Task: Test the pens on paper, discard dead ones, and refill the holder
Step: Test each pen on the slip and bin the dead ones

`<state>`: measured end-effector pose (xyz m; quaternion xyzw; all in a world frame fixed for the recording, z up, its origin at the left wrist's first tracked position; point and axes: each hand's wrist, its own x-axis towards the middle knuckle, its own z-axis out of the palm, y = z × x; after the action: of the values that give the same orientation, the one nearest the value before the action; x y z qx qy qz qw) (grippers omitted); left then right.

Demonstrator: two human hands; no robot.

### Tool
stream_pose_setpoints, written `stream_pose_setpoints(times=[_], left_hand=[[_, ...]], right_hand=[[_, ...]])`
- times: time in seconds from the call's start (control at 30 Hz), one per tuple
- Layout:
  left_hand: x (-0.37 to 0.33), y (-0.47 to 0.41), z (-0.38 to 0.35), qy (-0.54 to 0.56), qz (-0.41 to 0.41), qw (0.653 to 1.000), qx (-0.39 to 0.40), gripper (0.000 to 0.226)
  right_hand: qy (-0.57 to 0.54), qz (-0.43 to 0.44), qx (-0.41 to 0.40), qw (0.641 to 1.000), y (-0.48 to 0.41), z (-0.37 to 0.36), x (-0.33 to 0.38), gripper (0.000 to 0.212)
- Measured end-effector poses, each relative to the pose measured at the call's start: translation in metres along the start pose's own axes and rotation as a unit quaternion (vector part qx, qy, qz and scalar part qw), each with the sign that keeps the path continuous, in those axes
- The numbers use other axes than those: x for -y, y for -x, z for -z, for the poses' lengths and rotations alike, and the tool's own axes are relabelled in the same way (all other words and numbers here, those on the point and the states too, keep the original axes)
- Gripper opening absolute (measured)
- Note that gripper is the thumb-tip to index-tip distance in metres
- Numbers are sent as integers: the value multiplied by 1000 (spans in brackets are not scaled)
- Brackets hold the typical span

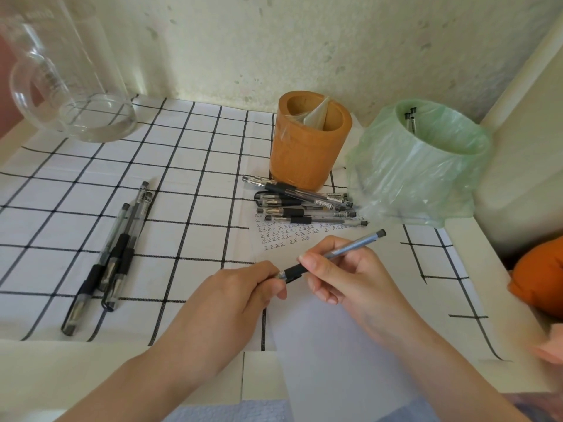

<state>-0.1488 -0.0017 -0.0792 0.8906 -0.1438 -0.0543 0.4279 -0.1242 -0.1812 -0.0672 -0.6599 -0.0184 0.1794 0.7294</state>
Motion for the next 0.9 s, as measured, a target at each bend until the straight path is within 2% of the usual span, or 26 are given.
stream_pose_setpoints(times=[0.1,0.3,0.43,0.63,0.77,0.9], left_hand=[[-3,0,2,15,2,1000,0,35],[-7,-7,11,3,18,998,-54,26],[-6,-10,16,-26,-1,998,-52,34],[-4,-9,25,-52,69,994,-73,47],[2,-9,31,-123,84,985,-87,33],[8,-7,32,-160,92,977,-106,22]], right_hand=[[-3,-4,-2,1000,-1,-1,2,11],[-76,1,-2,997,-9,-9,2,30],[-61,-8,6,998,-13,-14,4,24],[-87,-45,-62,993,-20,-15,10,19],[-140,-57,-96,984,-25,-13,13,14],[-174,-77,-96,977,-28,-16,13,27]])
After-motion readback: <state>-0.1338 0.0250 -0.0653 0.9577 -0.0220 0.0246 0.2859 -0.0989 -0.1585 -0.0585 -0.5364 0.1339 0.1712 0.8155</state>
